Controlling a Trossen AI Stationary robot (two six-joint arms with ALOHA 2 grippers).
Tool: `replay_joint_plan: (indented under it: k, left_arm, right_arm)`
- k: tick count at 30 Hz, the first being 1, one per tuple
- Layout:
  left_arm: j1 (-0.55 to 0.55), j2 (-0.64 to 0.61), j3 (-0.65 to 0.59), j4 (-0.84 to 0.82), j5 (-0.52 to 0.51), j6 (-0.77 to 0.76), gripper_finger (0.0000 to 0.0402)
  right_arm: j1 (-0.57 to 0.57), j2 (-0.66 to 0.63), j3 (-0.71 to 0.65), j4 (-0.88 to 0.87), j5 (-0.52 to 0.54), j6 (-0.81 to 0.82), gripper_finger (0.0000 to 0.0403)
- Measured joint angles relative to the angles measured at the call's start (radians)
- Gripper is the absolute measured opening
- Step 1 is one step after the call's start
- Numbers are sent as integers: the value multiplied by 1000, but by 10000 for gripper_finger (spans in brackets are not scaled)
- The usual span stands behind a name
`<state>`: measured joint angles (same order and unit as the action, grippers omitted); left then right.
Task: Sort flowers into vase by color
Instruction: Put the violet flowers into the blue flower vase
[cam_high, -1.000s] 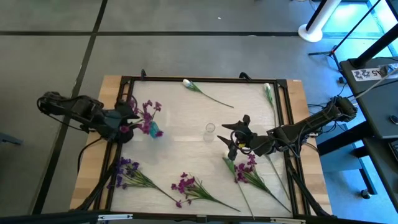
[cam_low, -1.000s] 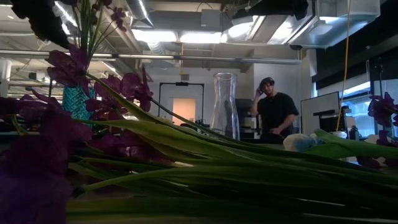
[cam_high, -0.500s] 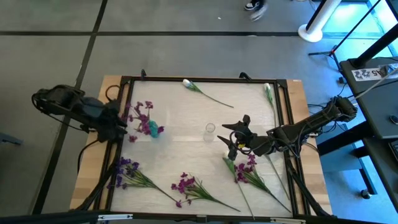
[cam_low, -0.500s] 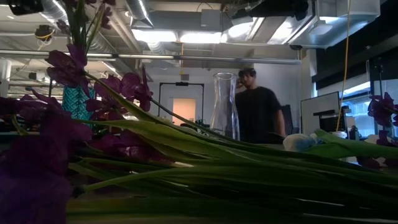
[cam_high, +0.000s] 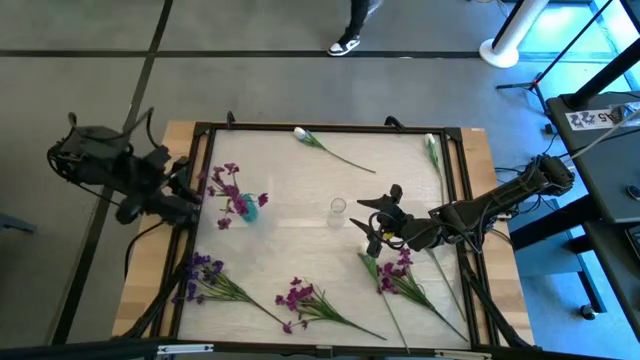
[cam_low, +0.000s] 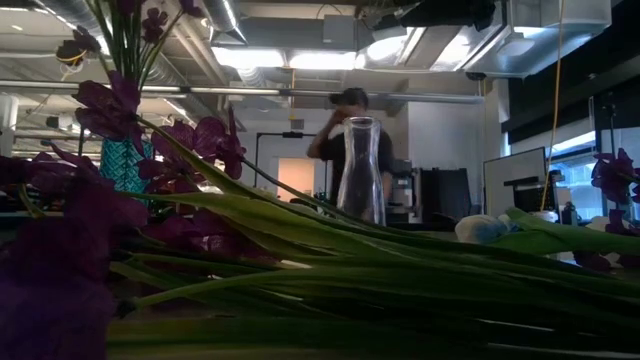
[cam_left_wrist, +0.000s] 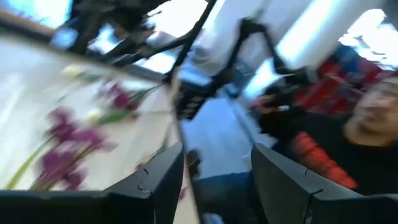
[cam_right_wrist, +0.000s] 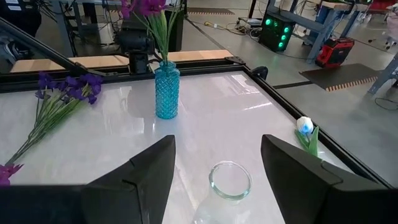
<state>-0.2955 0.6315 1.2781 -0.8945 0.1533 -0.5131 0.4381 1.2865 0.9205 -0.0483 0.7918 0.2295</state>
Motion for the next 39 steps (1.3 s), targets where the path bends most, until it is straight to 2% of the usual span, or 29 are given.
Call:
replay_joint_plan:
  k: [5, 9, 16, 20, 25, 31, 34, 39]
  left_arm:
    - [-7, 65, 0, 121, 96, 61, 173]
    - [-62, 156, 0, 188, 127, 109, 162]
    - [-253, 329, -1, 264, 102, 157, 151]
    - [-370, 395, -1, 262, 11, 94, 149]
    - [-495, 447, -1, 214, -159, -198, 149]
    - [-591, 514, -1, 50, -387, -730, 149]
    - [-616, 560, -1, -51, -424, -1020, 149]
    - [-650, 652, -1, -164, -387, -1371, 149]
  right_arm:
    - [0, 0, 0, -7, 0, -2, 237]
    - [0, 0, 0, -7, 0, -3, 237]
    - [0, 0, 0, -6, 0, -3, 237]
    - [0, 0, 0, -6, 8, -3, 237]
    - [0, 0, 0, 0, 10, -70, 237]
    - [-21, 1, 0, 102, 53, -234, 237]
    - [-51, 1, 1, 131, 30, -329, 237]
    - [-100, 1, 1, 118, -54, -418, 241]
